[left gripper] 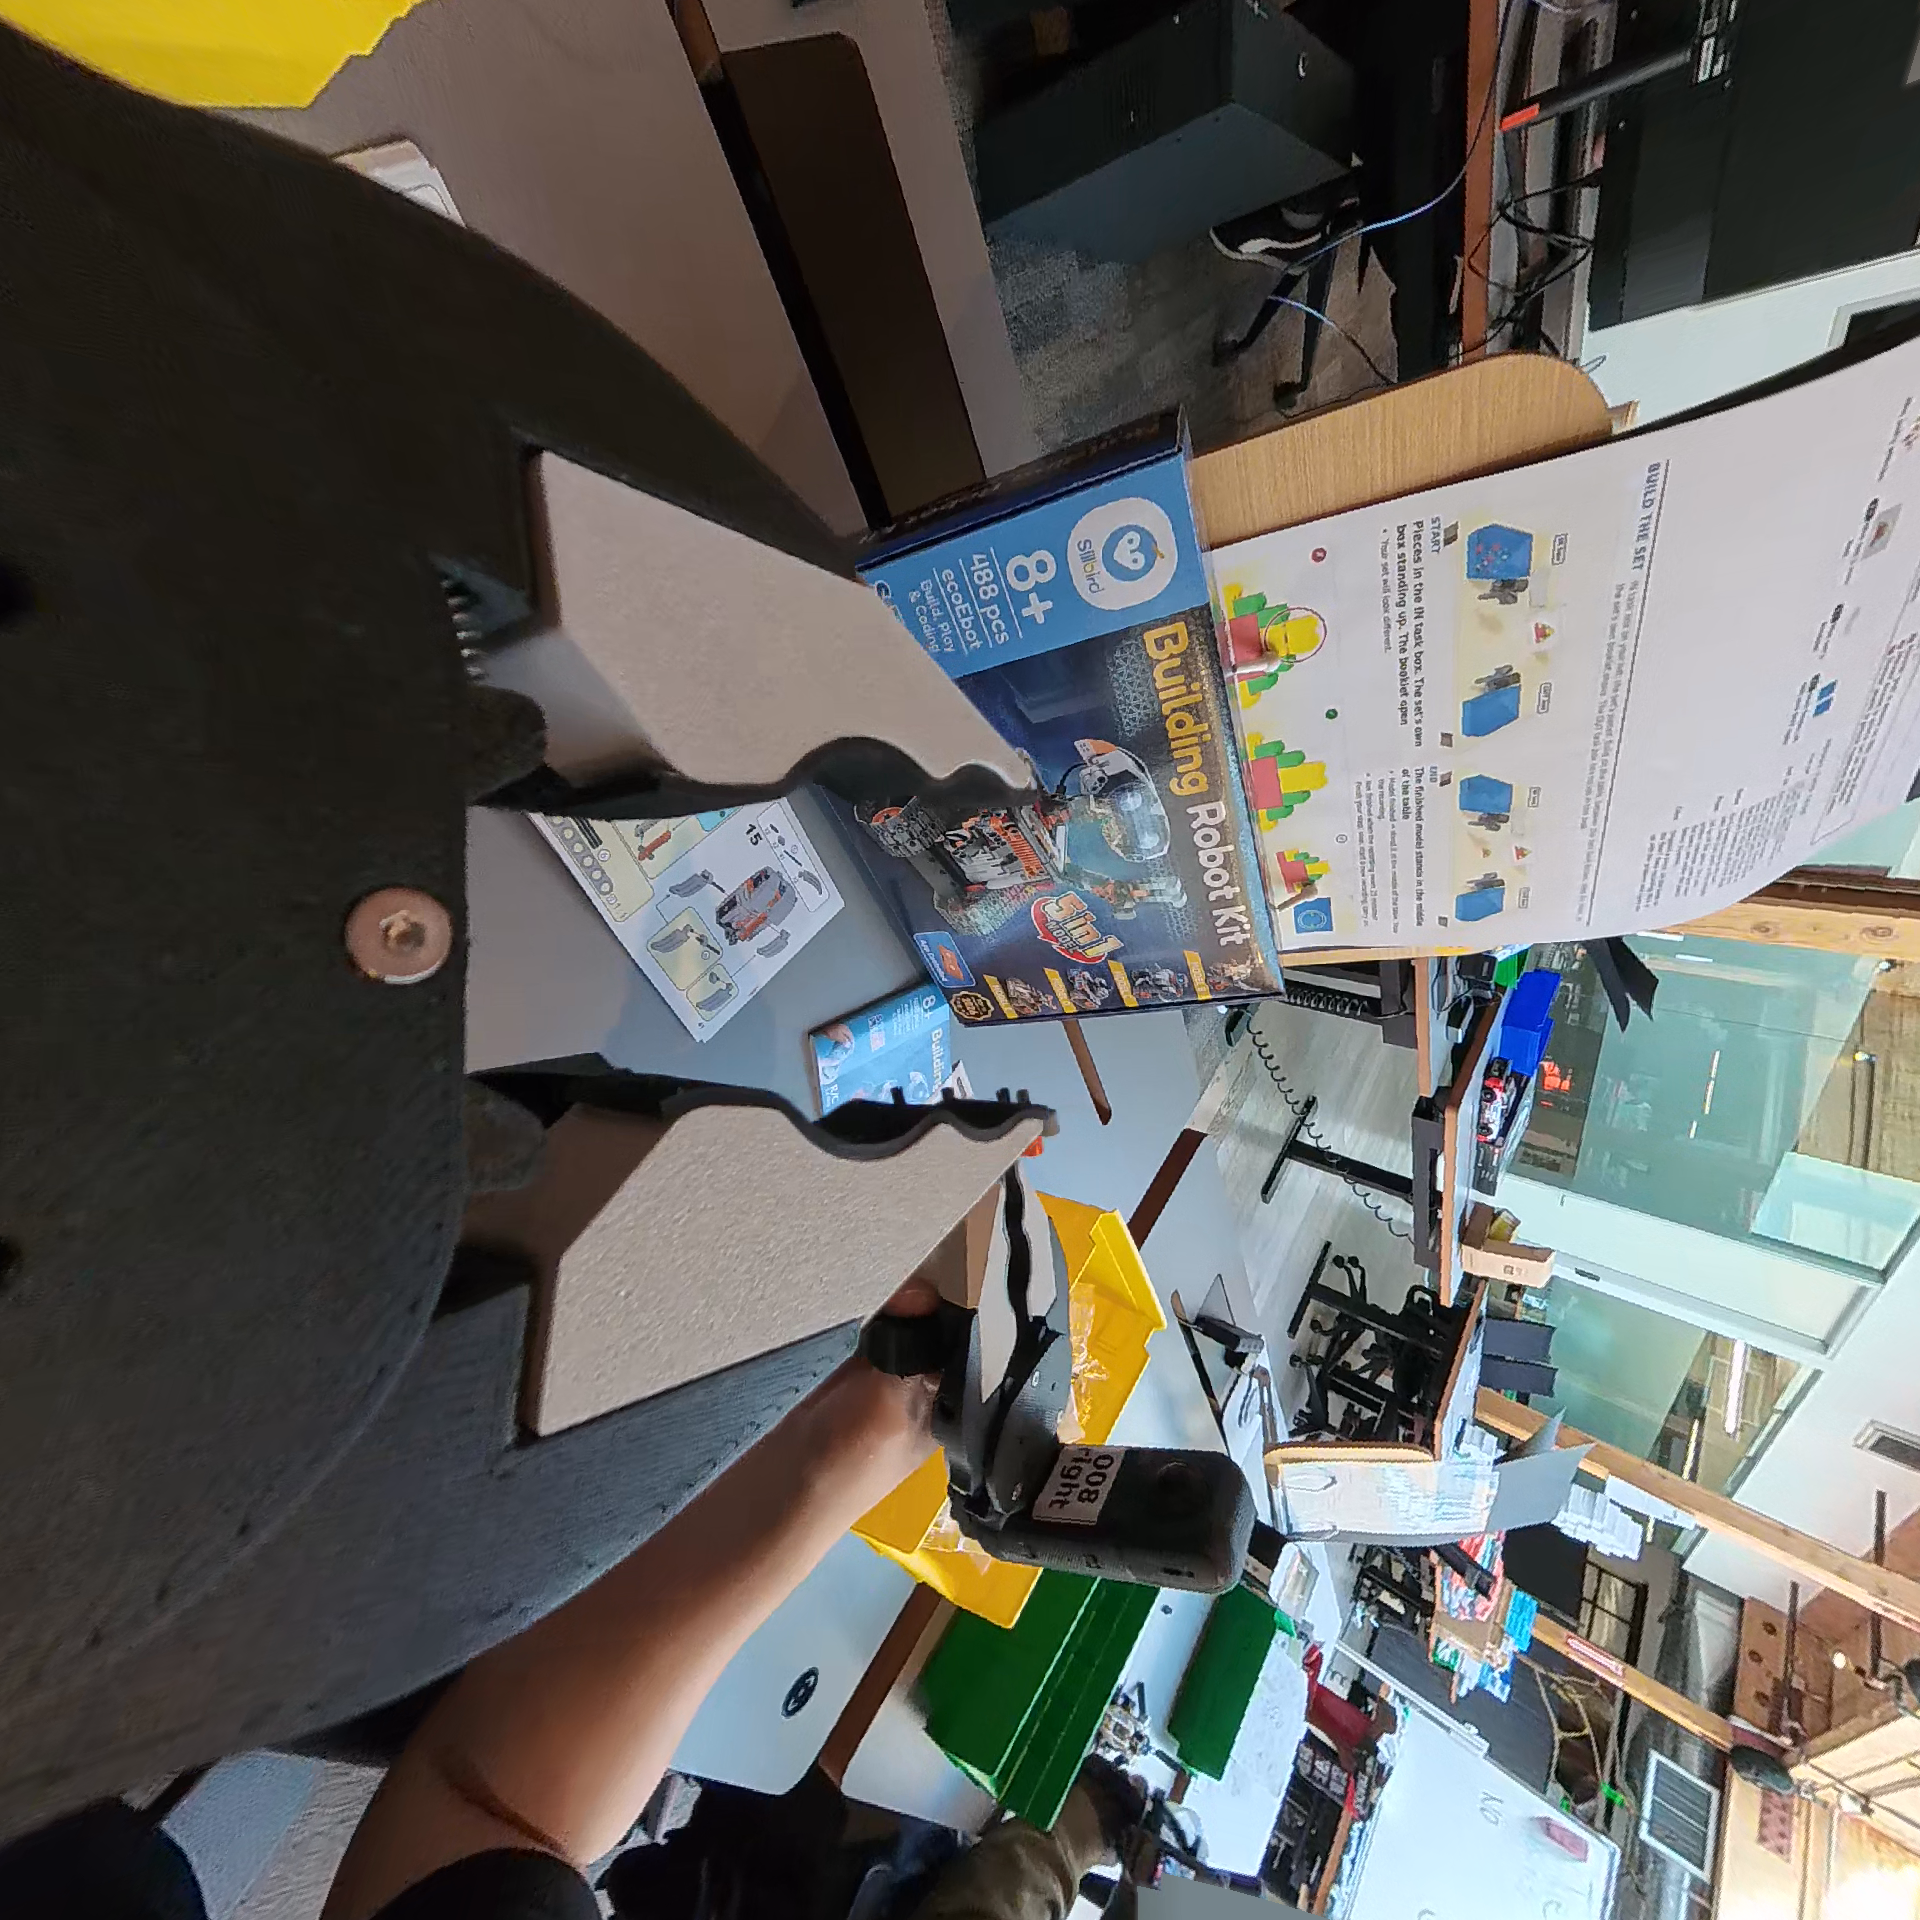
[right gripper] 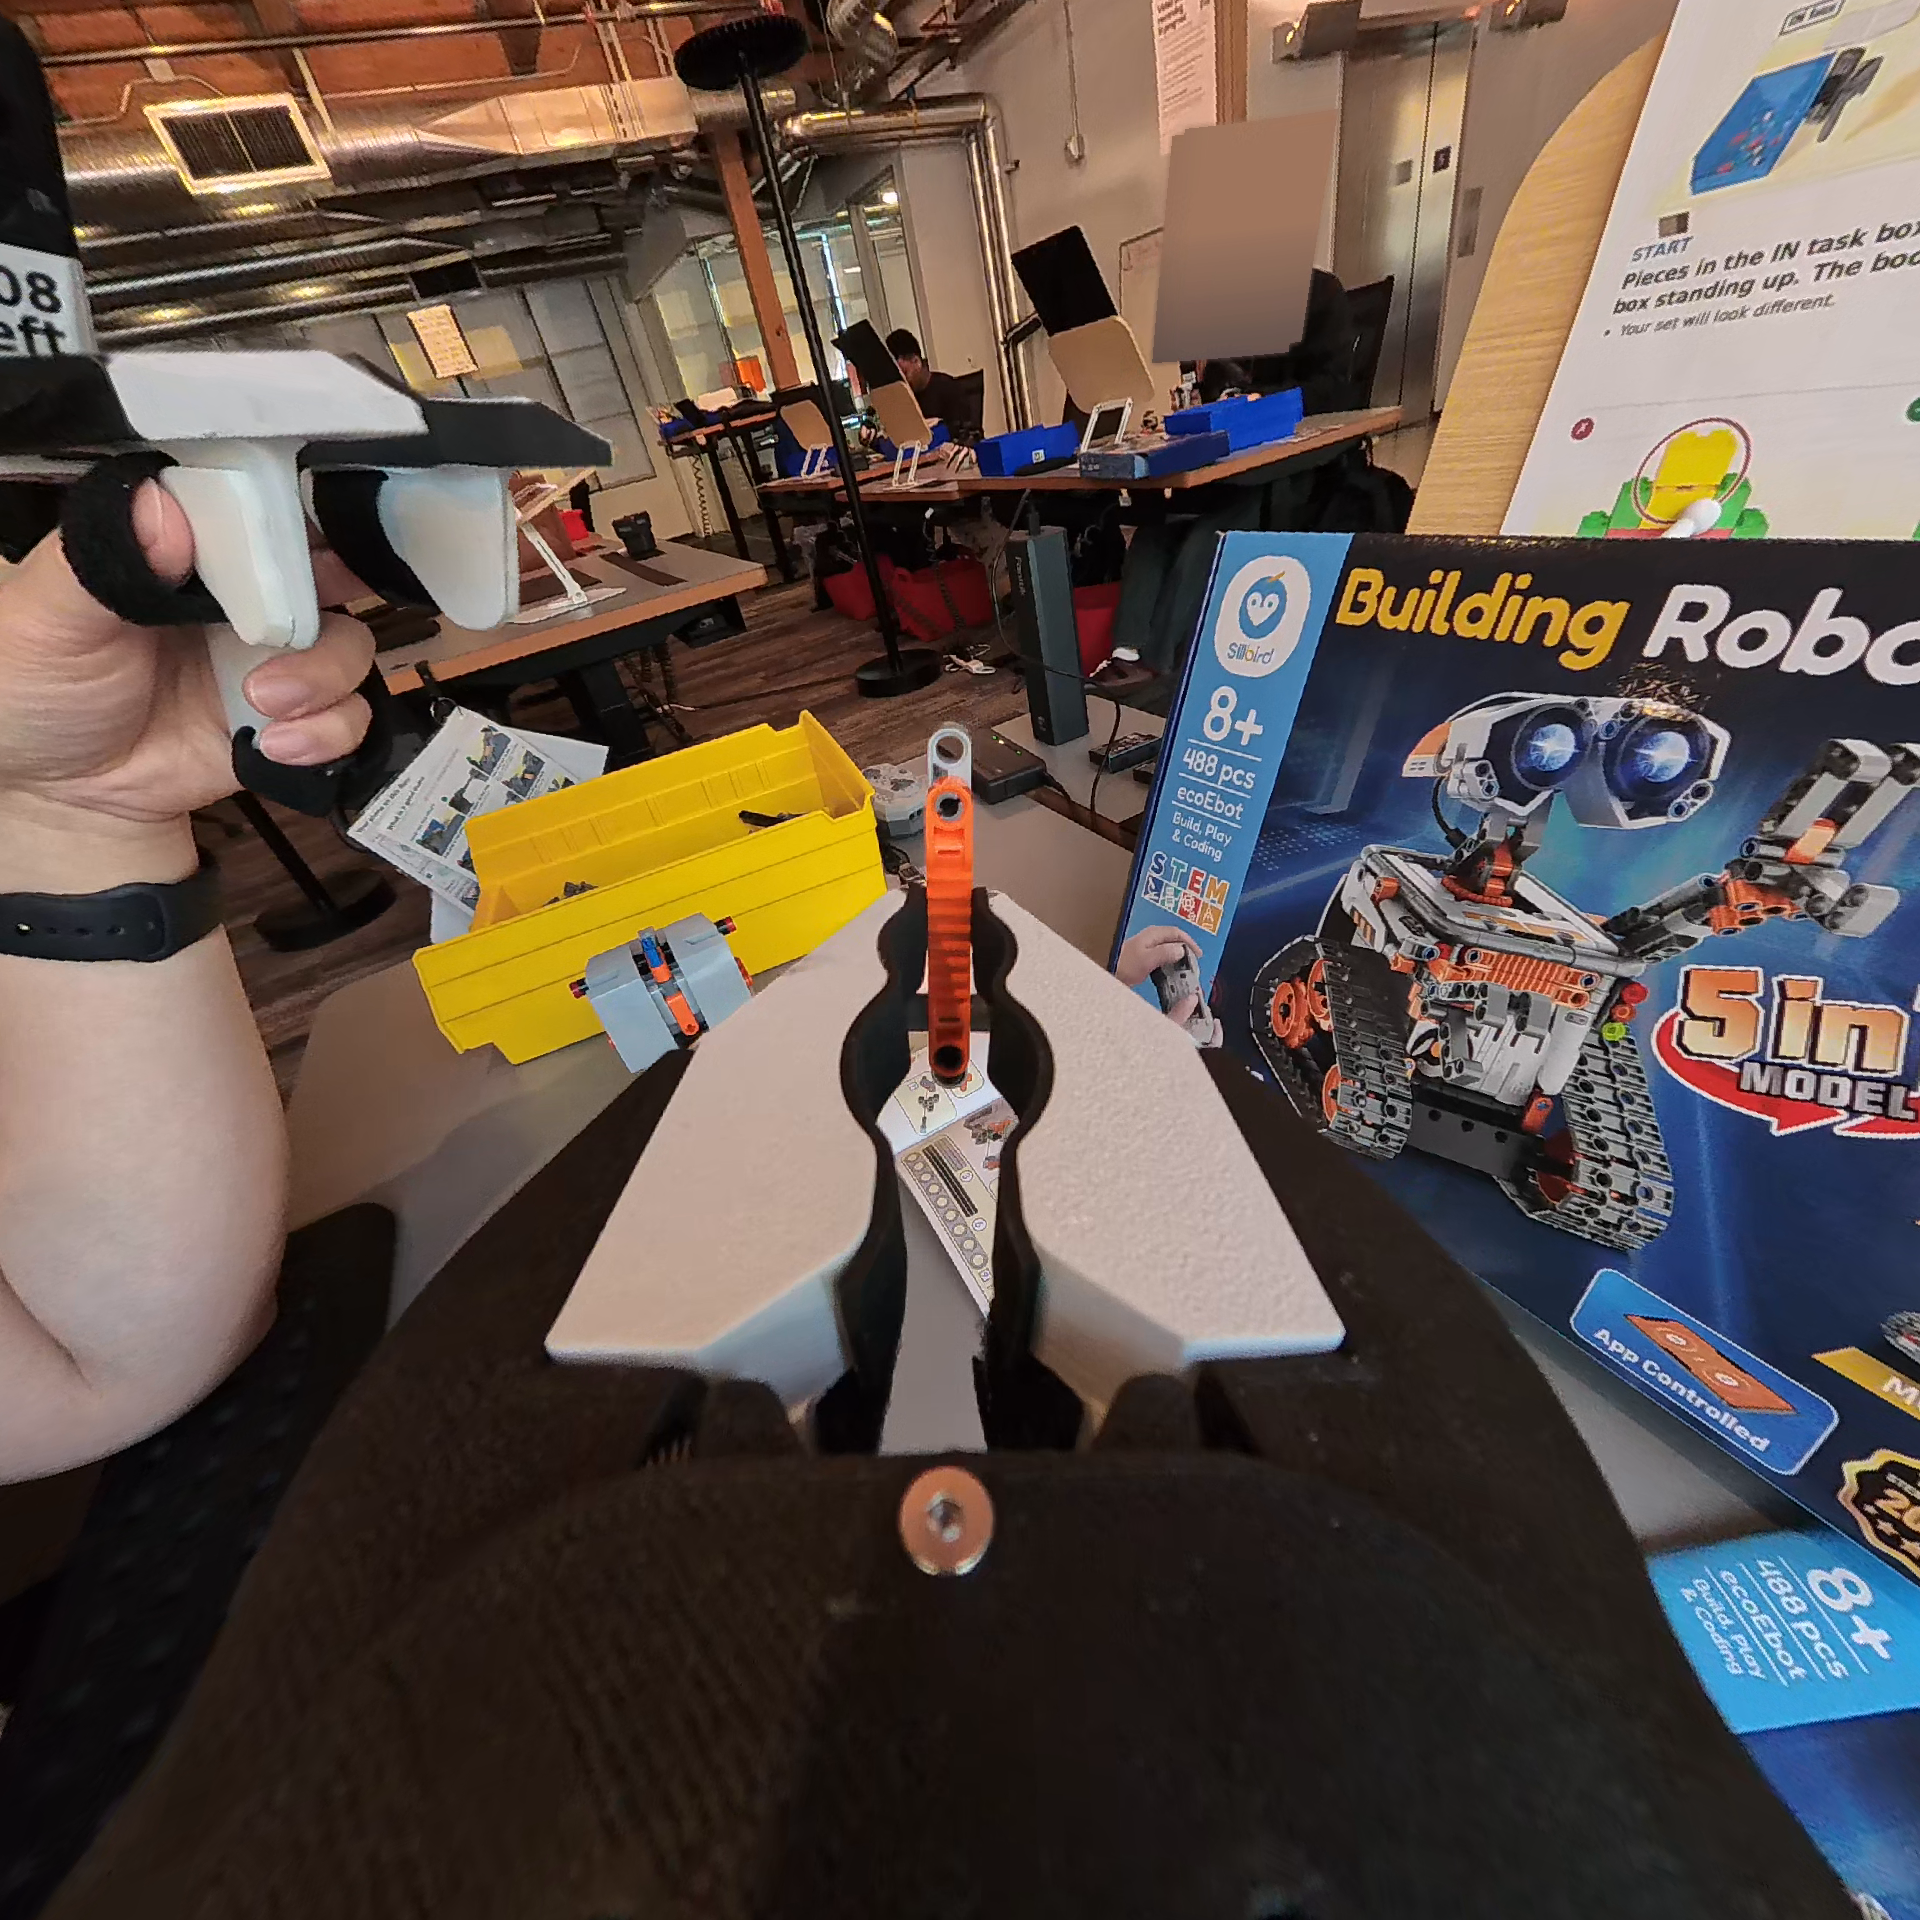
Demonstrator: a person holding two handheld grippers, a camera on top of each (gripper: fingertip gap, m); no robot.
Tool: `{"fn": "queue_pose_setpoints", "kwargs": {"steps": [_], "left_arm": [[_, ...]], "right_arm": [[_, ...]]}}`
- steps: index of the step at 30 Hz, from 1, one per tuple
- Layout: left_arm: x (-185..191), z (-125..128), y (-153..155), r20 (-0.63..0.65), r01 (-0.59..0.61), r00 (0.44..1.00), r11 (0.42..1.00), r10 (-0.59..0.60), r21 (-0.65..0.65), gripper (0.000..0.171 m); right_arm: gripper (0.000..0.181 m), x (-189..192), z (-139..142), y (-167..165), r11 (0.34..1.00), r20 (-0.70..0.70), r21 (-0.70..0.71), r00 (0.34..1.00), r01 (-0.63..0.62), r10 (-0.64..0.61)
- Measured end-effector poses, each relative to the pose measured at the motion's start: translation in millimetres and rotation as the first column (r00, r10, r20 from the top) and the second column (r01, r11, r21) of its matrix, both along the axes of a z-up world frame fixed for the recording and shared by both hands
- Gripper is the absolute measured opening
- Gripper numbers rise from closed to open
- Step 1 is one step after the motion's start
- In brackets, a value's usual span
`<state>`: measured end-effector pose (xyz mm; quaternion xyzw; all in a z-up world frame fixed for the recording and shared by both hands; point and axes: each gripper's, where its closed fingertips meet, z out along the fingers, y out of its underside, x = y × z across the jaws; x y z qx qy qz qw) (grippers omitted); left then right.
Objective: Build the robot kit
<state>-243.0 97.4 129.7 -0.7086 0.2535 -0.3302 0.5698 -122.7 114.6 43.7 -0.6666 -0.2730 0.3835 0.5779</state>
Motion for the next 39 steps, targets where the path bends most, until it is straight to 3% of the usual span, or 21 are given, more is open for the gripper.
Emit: {"fn": "queue_pose_setpoints", "kwargs": {"steps": [14,16,18,20,25,30,35,39], "left_arm": [[7,-18,4,-0.098,0.011,0.995,1.0,-0.014,-0.029,0.053],[22,-14,-9,-0.035,0.144,0.989,0.989,-0.145,-0.039,0.052],[38,-7,-27,0.08,0.314,0.948,0.947,-0.309,-0.068,0.048],[48,-10,-30,0.134,0.394,0.915,0.915,-0.381,-0.091,0.042],[60,-50,-4,-0.015,0.3,0.951,0.936,-0.308,-0.182,0.044],[77,-77,-1,-0.137,0.288,0.937,0.933,-0.321,-0.214,0.056],[99,-75,-18,0.039,0.482,0.871,0.834,-0.49,-0.269,0.047],[102,-56,-31,0.225,0.633,0.774,0.741,-0.592,-0.225,0.039]], "right_arm": [[0.005,-2,-3,0,1.0,-0.003,-0.016,1.0,-0.011,0.011],[0.005,-3,-3,0,1.0,-0.012,-0.021,1.0,-0.018,0.017],[0.005,-5,0,-3,0.999,-0.042,-0.032,0.998,-0.041,0.04],[0.005,-5,7,-7,0.997,-0.085,-0.037,0.995,-0.064,0.061],[0.005,6,33,-16,0.994,-0.216,-0.033,0.972,-0.105,0.096],[0.005,9,42,-19,0.982,-0.338,-0.084,0.932,-0.169,0.132],[0.005,-5,44,-31,0.947,-0.409,-0.119,0.884,-0.298,0.227],[0.005,-13,50,-42,0.92,-0.453,-0.116,0.844,-0.373,0.285]]}}
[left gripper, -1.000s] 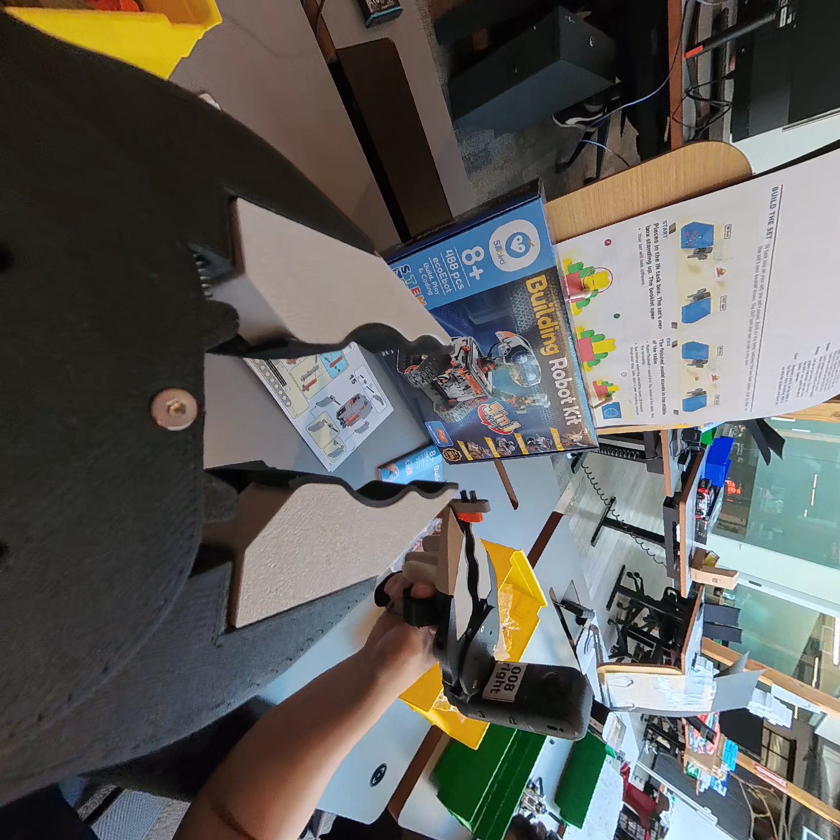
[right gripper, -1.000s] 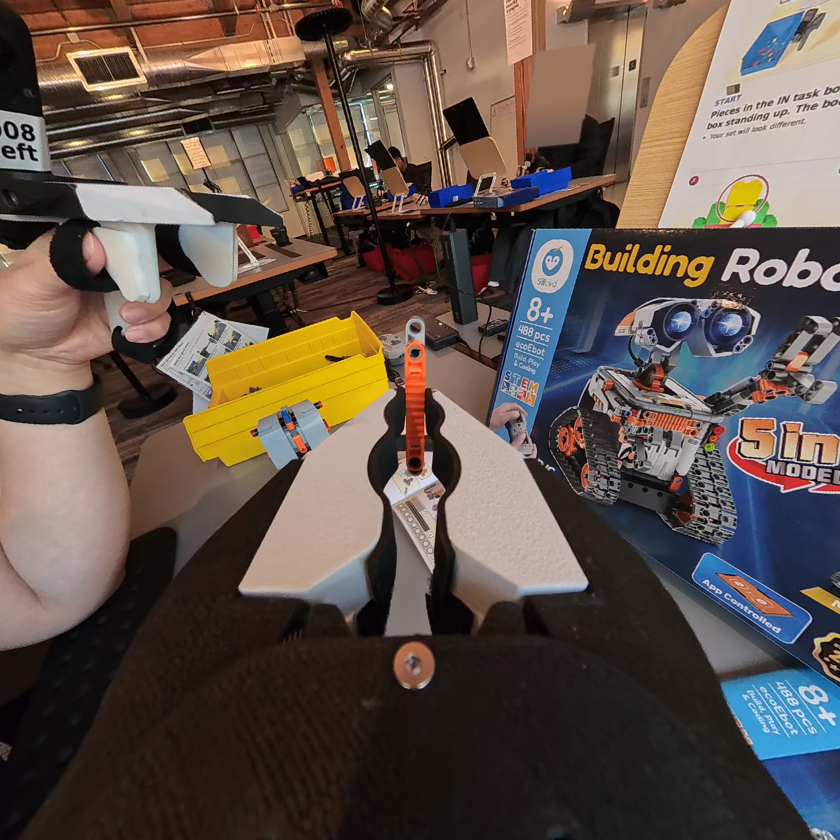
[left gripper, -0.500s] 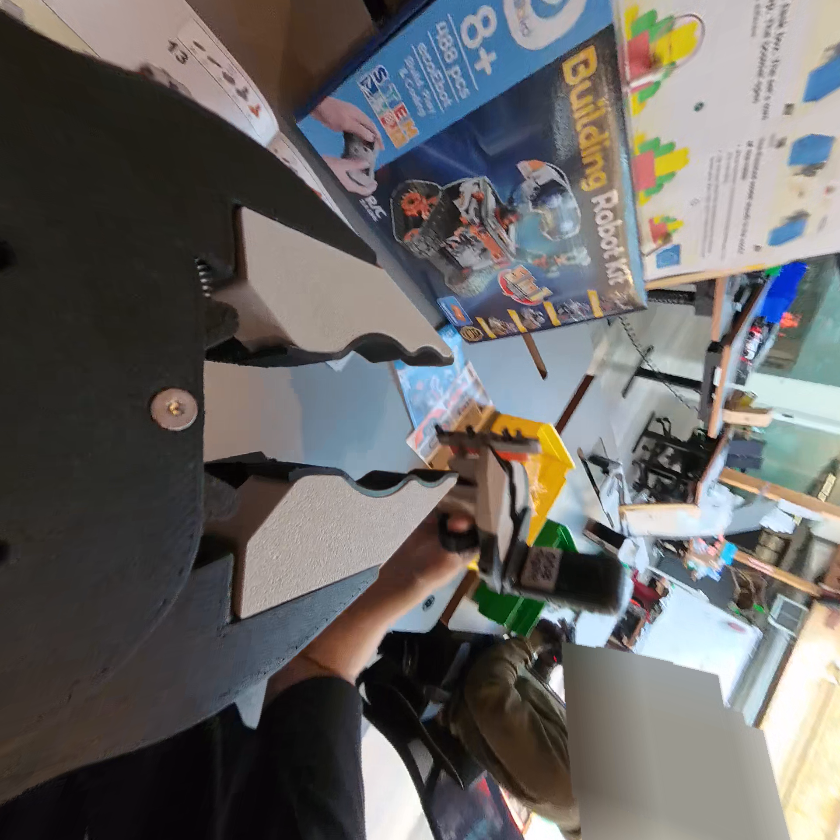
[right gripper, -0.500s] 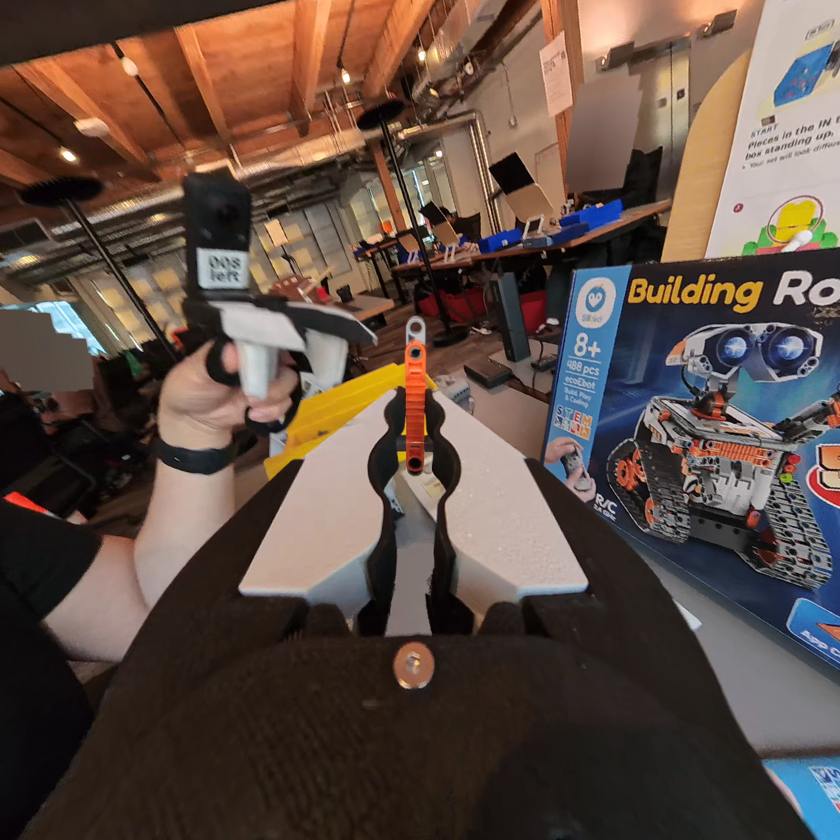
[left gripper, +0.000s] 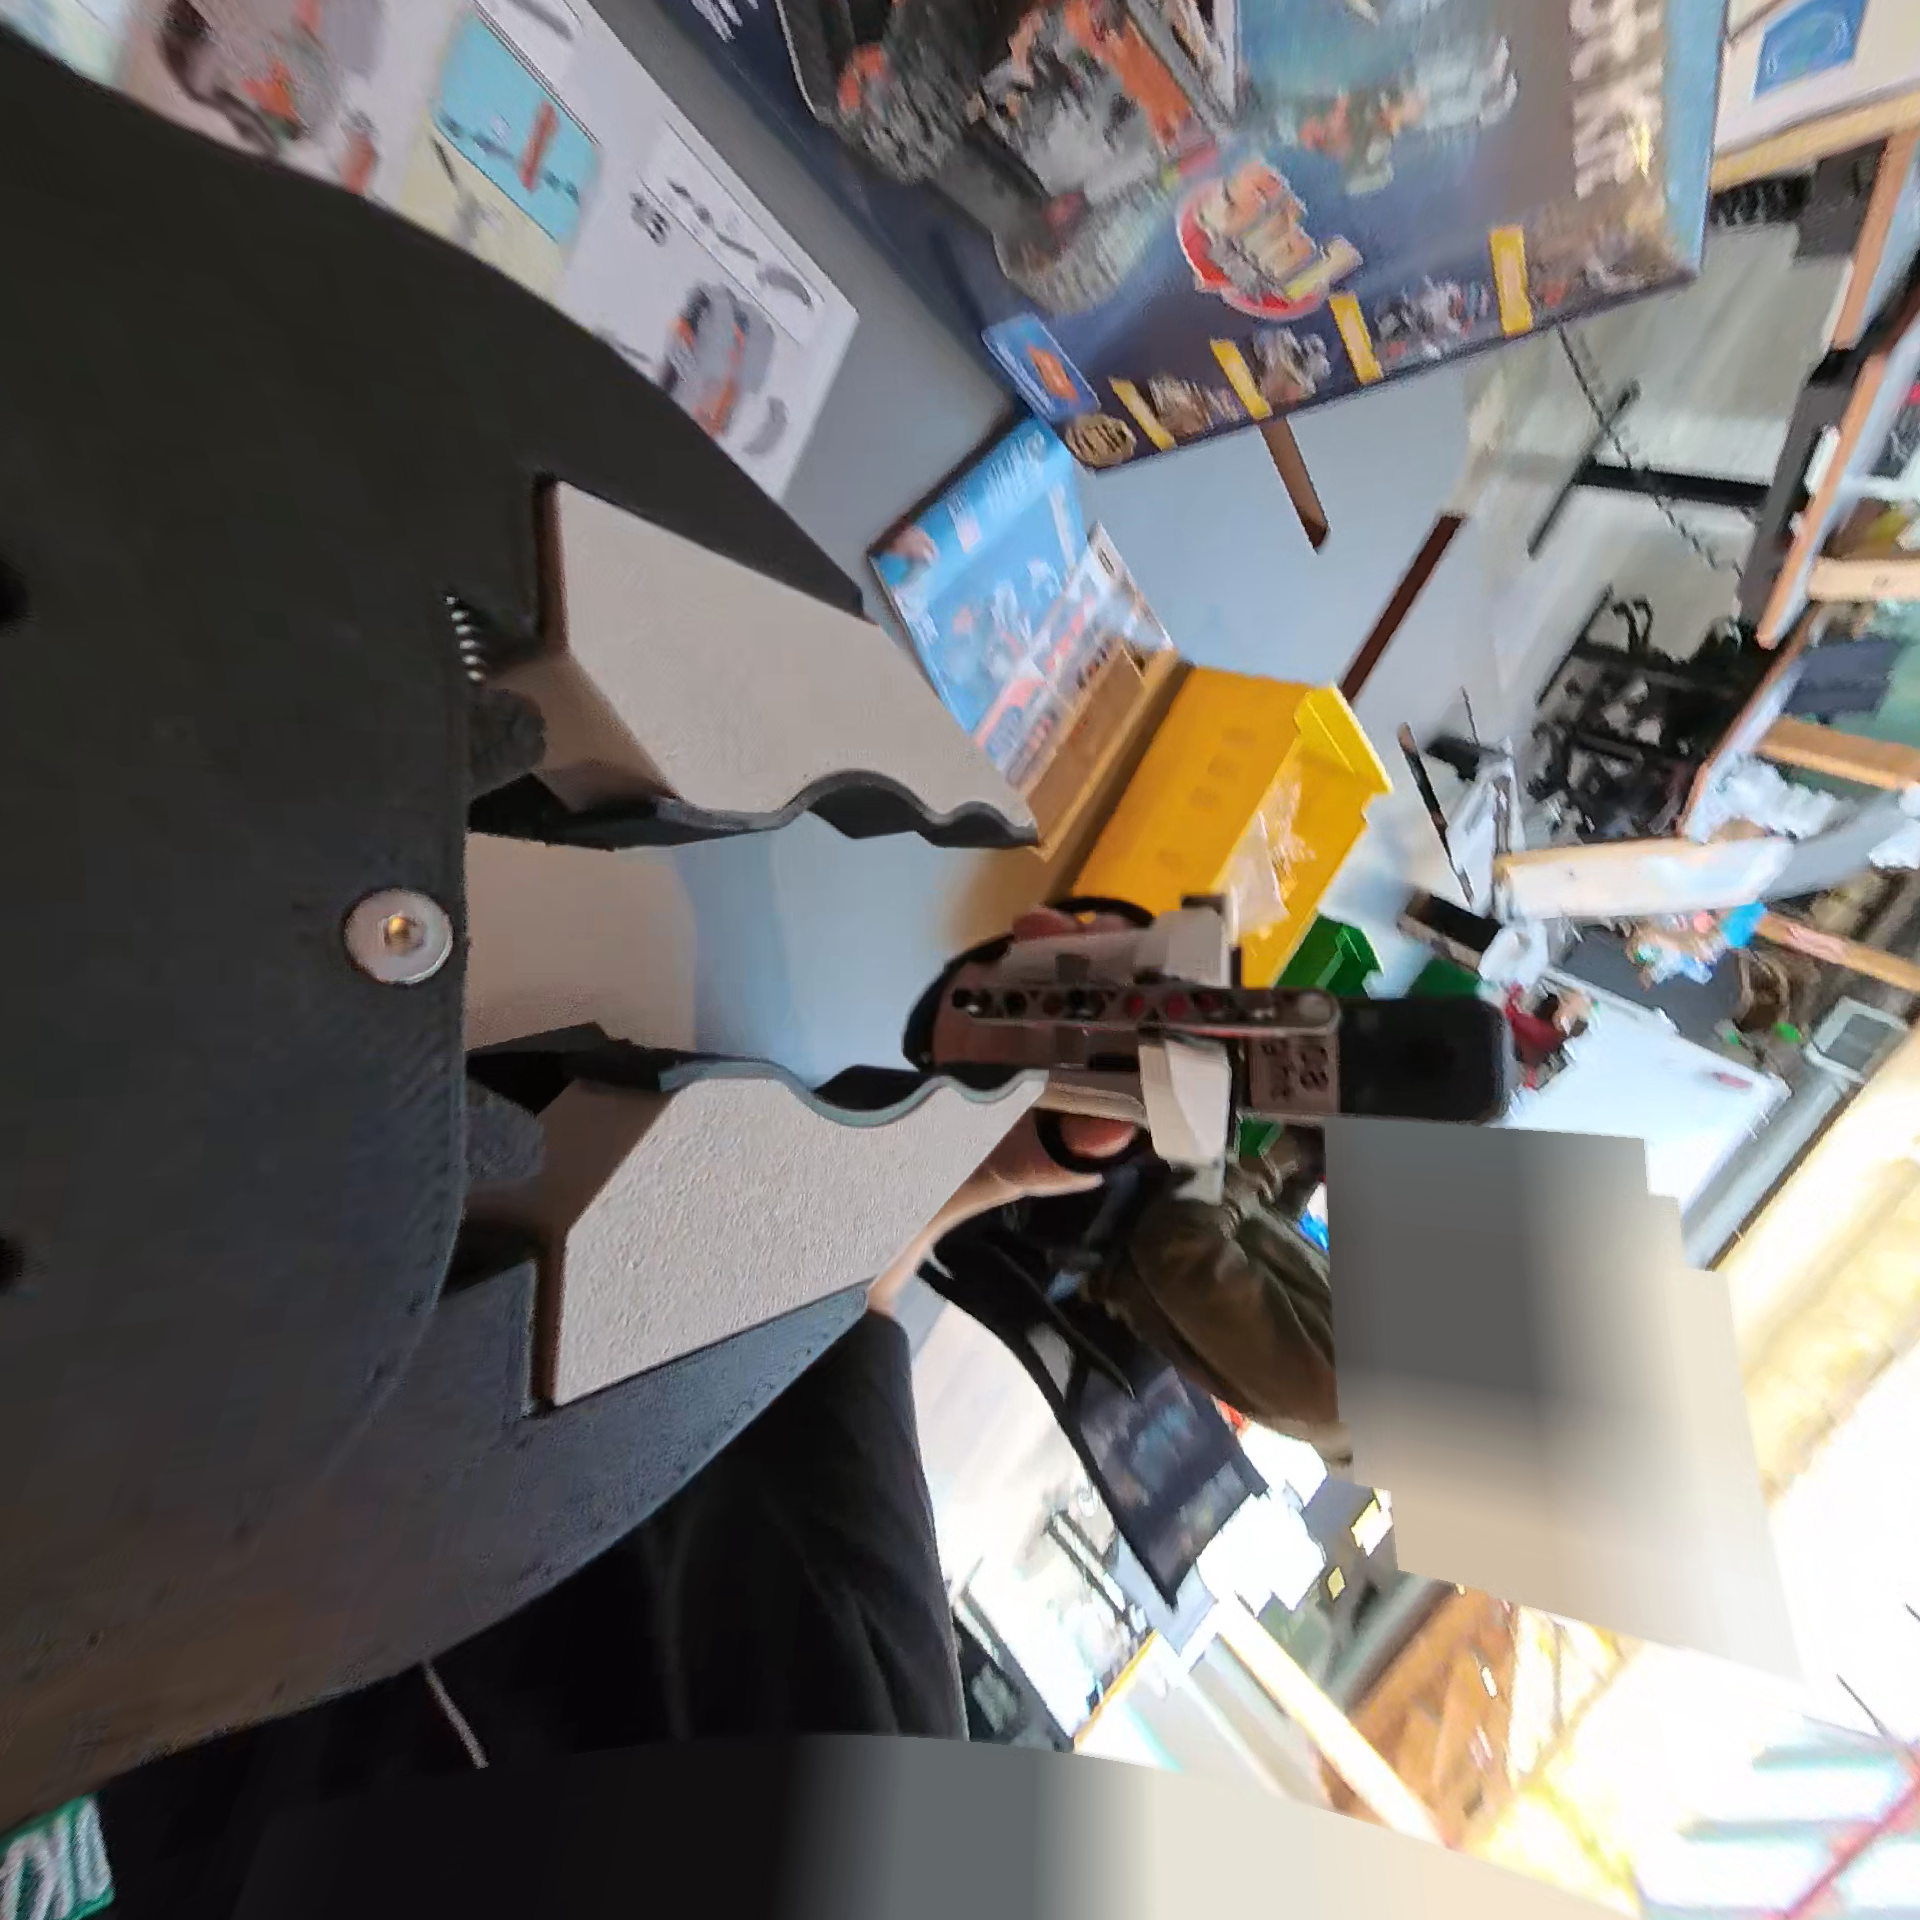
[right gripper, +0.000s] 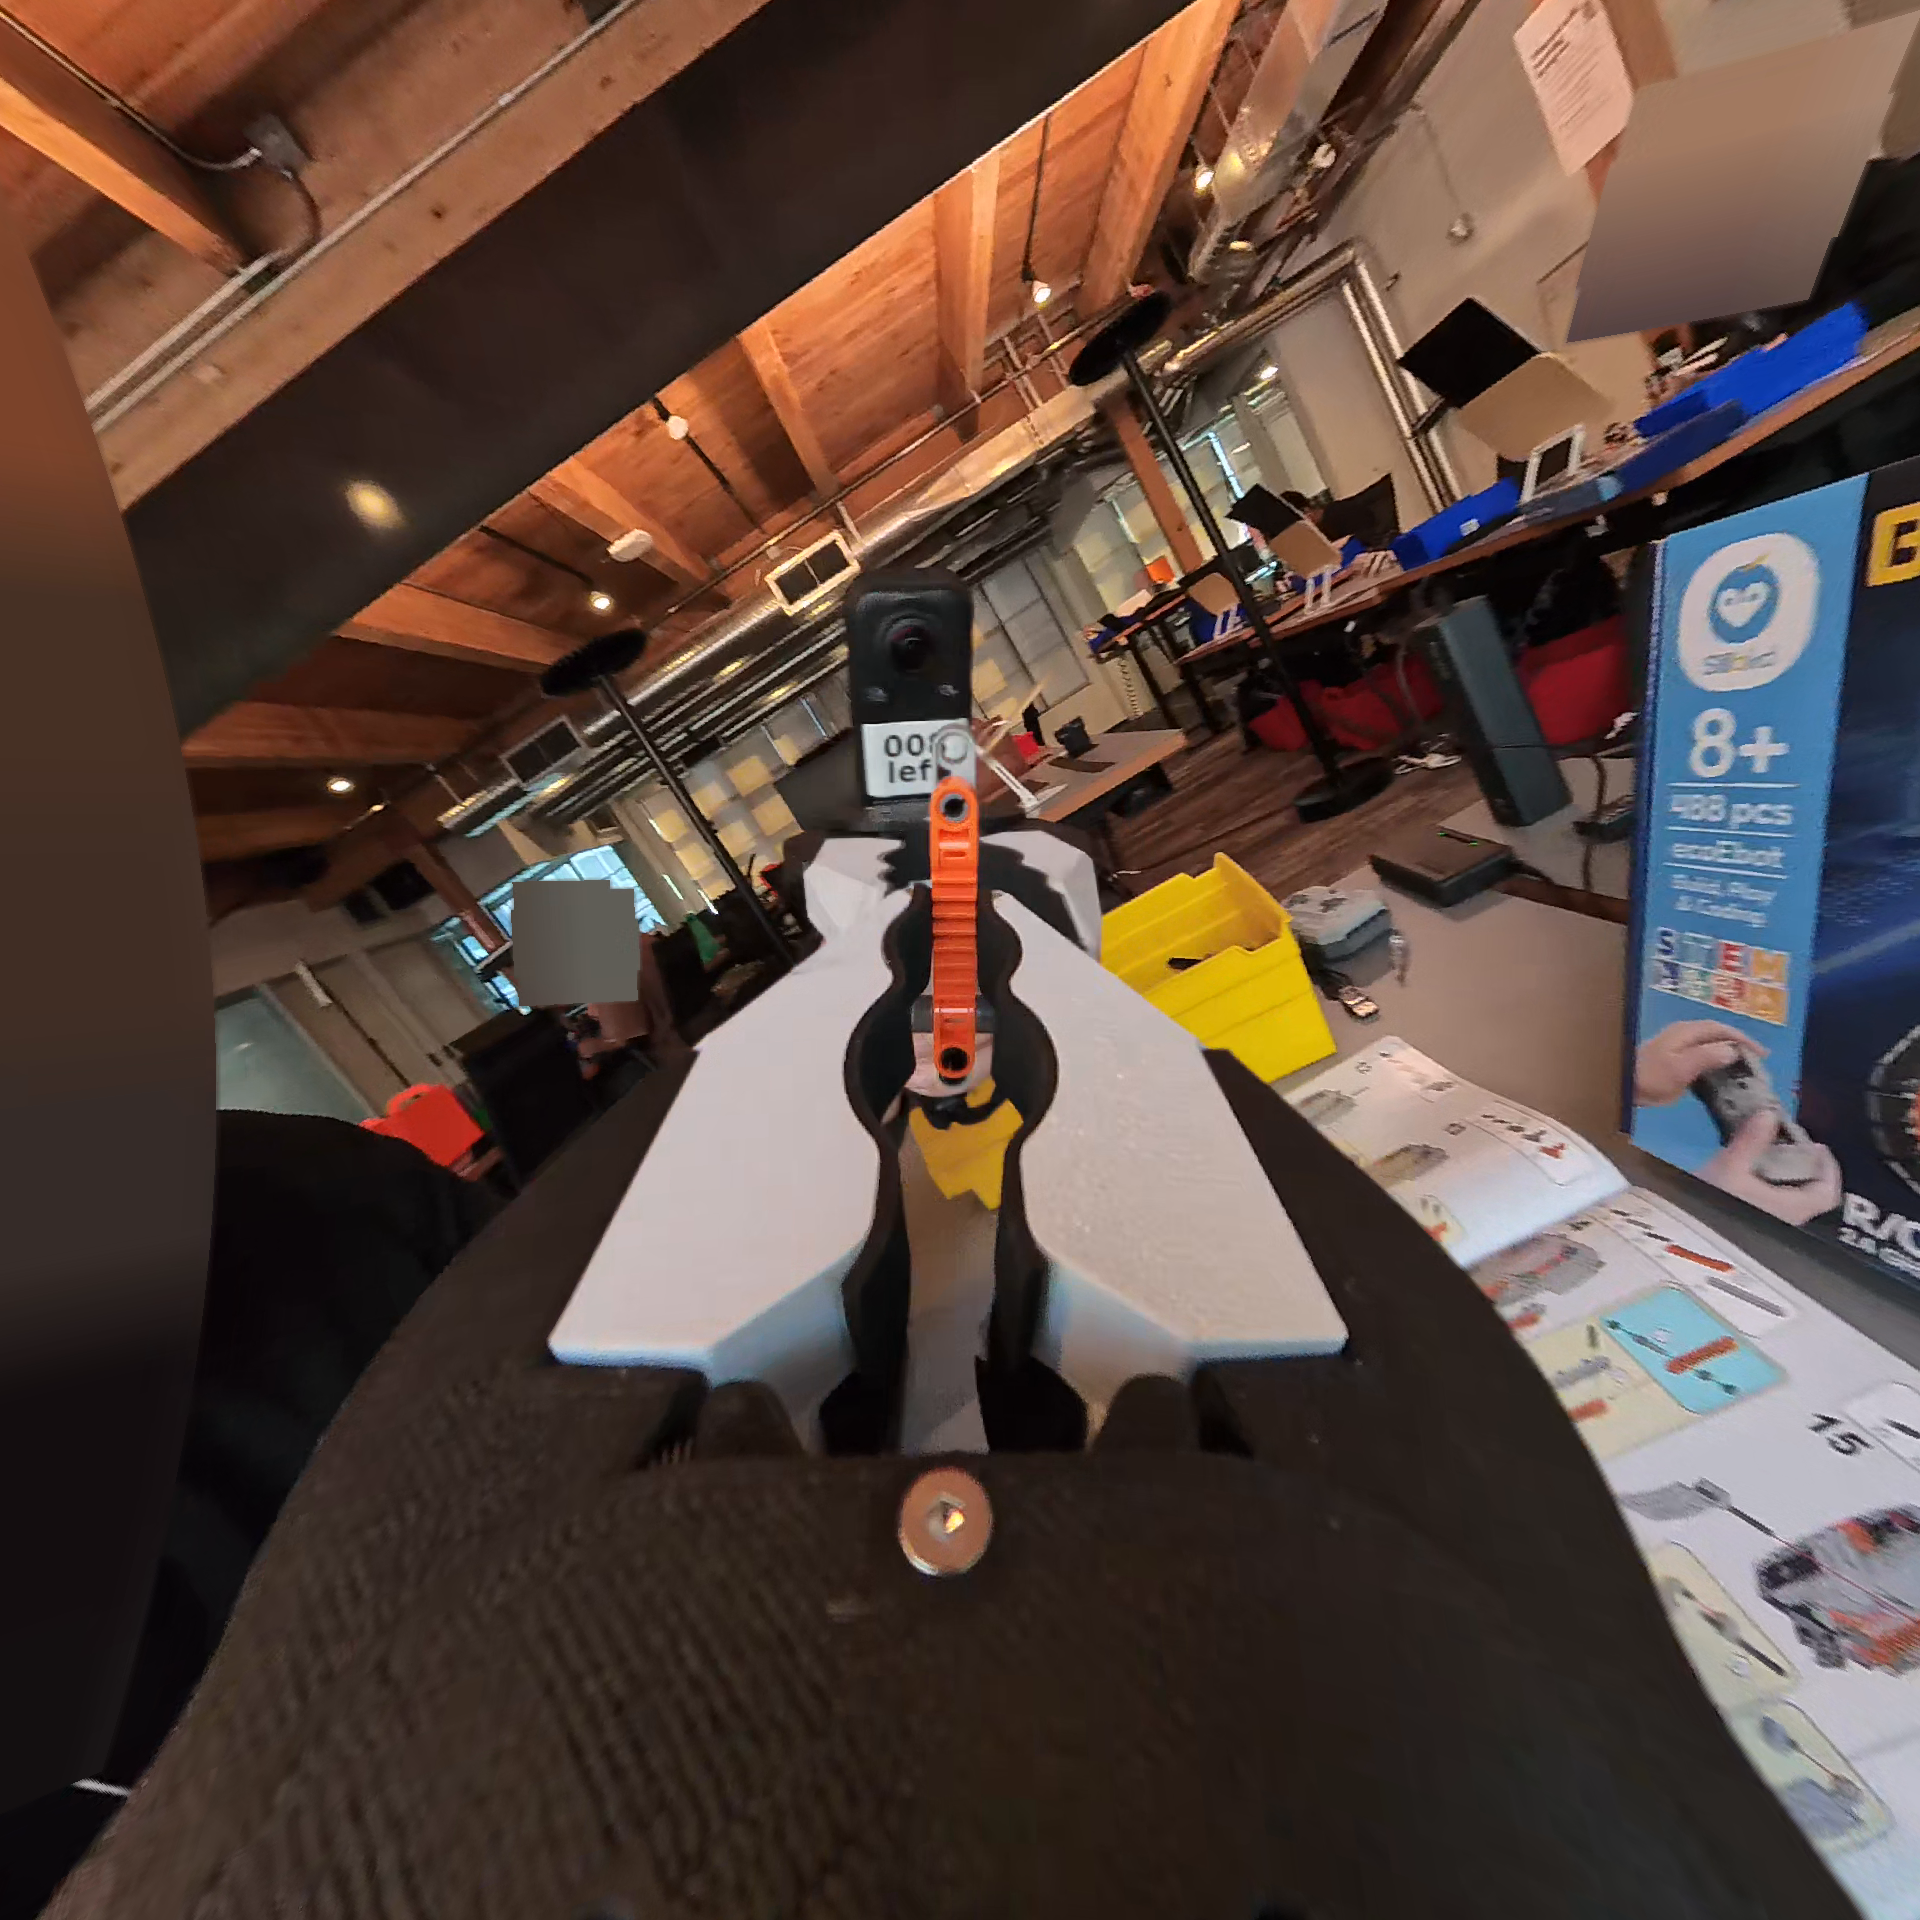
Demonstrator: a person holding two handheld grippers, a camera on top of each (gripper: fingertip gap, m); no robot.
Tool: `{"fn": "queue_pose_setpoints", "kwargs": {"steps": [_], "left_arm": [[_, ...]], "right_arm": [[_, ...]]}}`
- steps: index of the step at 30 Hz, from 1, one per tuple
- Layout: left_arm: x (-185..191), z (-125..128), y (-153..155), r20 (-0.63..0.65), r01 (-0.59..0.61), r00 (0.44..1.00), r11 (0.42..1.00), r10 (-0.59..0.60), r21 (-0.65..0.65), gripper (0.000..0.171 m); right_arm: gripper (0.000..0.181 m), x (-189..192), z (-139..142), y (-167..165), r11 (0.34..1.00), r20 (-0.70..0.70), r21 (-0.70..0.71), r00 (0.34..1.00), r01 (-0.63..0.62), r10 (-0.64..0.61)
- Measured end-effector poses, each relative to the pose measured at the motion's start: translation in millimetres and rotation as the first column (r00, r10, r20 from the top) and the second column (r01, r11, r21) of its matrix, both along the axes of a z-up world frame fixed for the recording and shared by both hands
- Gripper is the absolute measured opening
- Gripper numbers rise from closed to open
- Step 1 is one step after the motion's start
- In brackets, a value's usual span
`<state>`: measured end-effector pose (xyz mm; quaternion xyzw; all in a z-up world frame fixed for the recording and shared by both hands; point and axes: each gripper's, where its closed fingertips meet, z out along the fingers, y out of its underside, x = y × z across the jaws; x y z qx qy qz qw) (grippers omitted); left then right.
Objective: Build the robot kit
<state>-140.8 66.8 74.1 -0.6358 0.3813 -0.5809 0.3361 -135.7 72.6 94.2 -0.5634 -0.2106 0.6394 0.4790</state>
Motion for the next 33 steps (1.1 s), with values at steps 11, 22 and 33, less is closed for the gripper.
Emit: {"fn": "queue_pose_setpoints", "kwargs": {"steps": [11,22,33], "left_arm": [[6,-2,-15,-0.009,0.088,0.996,0.994,-0.087,0.061,0.021],[-25,4,-13,-0.014,0.083,0.996,0.995,-0.083,0.051,0.02],[-25,-2,-5,0.012,0.087,0.996,0.994,-0.086,-0.065,0.004]], "right_arm": [[0.005,-16,-5,-5,0.999,-0.012,-0.035,0.999,-0.039,0.039],[0.018,1,12,-9,0.993,0.01,0.119,1.0,0.013,-0.015],[0.016,-8,-2,-4,0.998,0.041,0.068,0.999,-0.011,0.008]]}}
